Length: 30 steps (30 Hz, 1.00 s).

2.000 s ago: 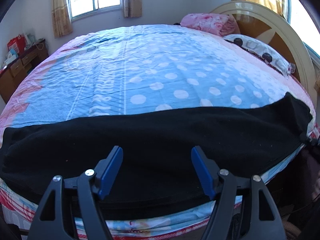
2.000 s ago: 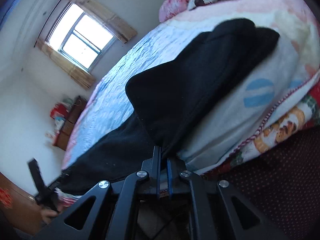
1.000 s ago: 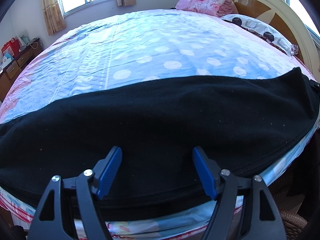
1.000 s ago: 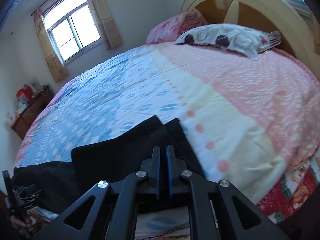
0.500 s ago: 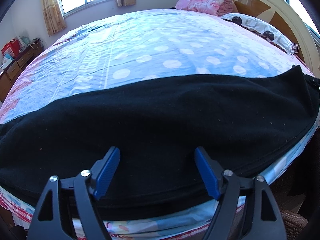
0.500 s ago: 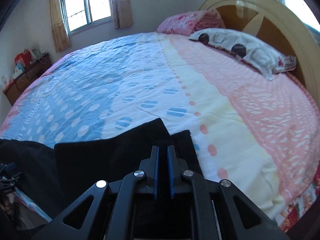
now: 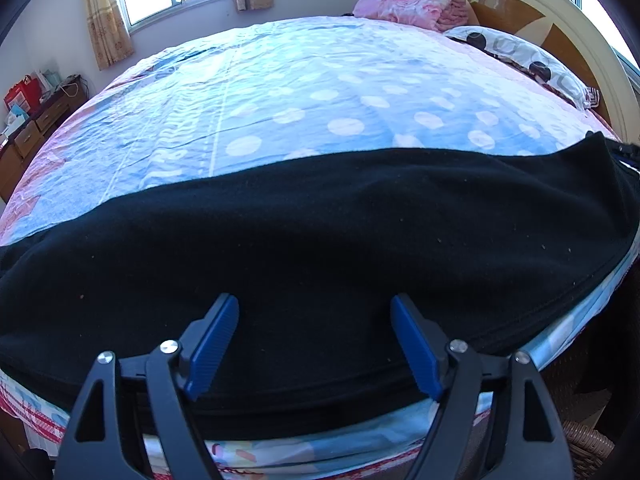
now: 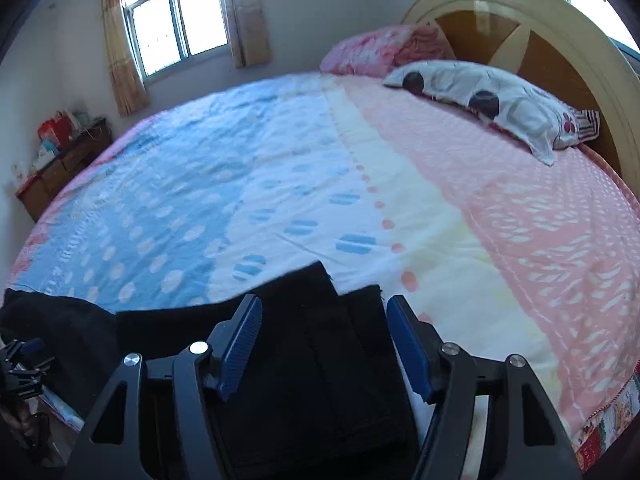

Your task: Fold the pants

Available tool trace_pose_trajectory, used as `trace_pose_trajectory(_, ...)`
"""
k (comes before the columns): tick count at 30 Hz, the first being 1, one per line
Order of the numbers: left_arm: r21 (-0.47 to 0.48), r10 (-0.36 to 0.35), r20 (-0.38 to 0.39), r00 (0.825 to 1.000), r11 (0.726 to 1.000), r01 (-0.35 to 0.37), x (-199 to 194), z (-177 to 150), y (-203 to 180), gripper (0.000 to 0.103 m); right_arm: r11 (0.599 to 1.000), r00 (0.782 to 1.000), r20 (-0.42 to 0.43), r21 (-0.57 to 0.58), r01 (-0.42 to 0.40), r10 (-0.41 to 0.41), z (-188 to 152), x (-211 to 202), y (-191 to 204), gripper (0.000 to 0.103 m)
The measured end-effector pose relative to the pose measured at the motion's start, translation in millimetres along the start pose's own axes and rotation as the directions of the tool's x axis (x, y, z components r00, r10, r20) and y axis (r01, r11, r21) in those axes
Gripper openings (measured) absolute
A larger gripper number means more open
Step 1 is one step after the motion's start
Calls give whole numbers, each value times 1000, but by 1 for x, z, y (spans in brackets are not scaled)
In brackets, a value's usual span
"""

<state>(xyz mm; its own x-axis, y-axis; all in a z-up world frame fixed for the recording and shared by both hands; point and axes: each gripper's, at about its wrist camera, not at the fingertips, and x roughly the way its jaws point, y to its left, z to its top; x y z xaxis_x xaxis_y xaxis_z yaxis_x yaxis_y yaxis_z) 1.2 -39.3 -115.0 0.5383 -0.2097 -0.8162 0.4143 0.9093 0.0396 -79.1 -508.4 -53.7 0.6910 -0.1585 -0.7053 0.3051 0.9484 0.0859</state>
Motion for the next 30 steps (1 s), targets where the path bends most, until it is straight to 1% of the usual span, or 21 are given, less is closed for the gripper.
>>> trace_pose_trajectory(2, 2, 2, 0, 1000, 1000, -2, 0, 0, 0, 81, 999, 1000, 0, -49, 14, -14, -5, 5, 7, 50)
trace_pose_trajectory(3, 3, 3, 0, 1000, 1000, -3, 0, 0, 0, 82, 995, 998, -4, -81, 57, -58, -7, 8, 11, 47)
trace_pose_trajectory(5, 3, 2, -2, 1000, 1000, -2, 0, 1, 1, 82, 990, 996, 16, -108, 93, -92, -10, 4, 14, 45)
trace_pose_trajectory(6, 1, 1, -2, 1000, 1000, -1, 1, 1, 0, 82, 986, 992, 33, -113, 122, -119, -9, 1, 15, 45)
trace_pose_trajectory(7, 0, 2, -2, 1000, 1000, -2, 1, 1, 0, 82, 981, 986, 68, -119, 156, -149, -8, -5, 16, 45)
trace_pose_trajectory(8, 1, 3, -3, 1000, 1000, -3, 1, 1, 0, 82, 981, 984, 104, -117, 157, -145, -7, -11, 15, 45)
trace_pose_trajectory(9, 1, 5, -3, 1000, 1000, -5, 1, 1, -1, 82, 985, 984, 124, -106, 138, -124, -4, -16, 13, 45)
trace_pose_trajectory(10, 0, 6, -3, 1000, 1000, -6, 1, 1, -1, 82, 992, 990, 118, -93, 88, -77, -1, -17, 11, 45)
trace_pose_trajectory(11, -1, 6, -4, 1000, 1000, -6, 1, 1, -1, 82, 994, 994, 103, -92, 56, -46, 1, -16, 10, 45)
trace_pose_trajectory(12, -1, 6, -4, 1000, 1000, -6, 1, 1, -1, 82, 994, 996, 81, -100, 44, -36, 3, -12, 11, 45)
trace_pose_trajectory(15, -1, 6, -5, 1000, 1000, -6, 1, 1, -2, 82, 989, 999, -8, -143, 38, -40, 1, 11, 13, 45)
trace_pose_trajectory(18, -1, 7, -5, 1000, 1000, -7, 1, 1, -2, 82, 984, 999, 6, -173, 53, -53, -4, 14, 18, 44)
trace_pose_trajectory(19, 0, 7, -5, 1000, 1000, -7, 1, 1, -1, 82, 981, 999, 6, -188, 54, -54, -5, 13, 20, 37)
trace_pose_trajectory(20, -1, 7, -5, 1000, 1000, -7, 1, 1, -1, 82, 976, 998, 3, -208, 62, -63, -7, 12, 23, 24)
trace_pose_trajectory(21, -2, 6, -5, 1000, 1000, -6, 1, 1, -1, 82, 971, 998, -6, -232, 59, -62, -10, 9, 26, 16)
trace_pose_trajectory(22, -4, 5, -5, 1000, 1000, -5, 1, 1, -1, 82, 970, 998, -8, -237, 57, -61, -11, 6, 27, 13)
trace_pose_trajectory(24, -4, 4, -6, 1000, 1000, -4, 1, 1, -1, 82, 974, 998, -5, -219, 63, -66, -14, -1, 25, 10)
trace_pose_trajectory(26, -6, 1, -6, 1000, 1000, -1, 1, 1, -1, 82, 980, 995, 31, -176, 95, -91, -20, -12, 20, 9)
trace_pose_trajectory(28, -14, -3, -4, 1000, 1000, 3, 0, 1, 0, 82, 983, 985, 97, -101, 154, -144, -27, -26, 11, 9)
trace_pose_trajectory(30, -12, 0, -6, 1000, 1000, 0, 0, 1, 0, 82, 983, 977, 119, -21, 181, -177, -32, -34, -1, 9)
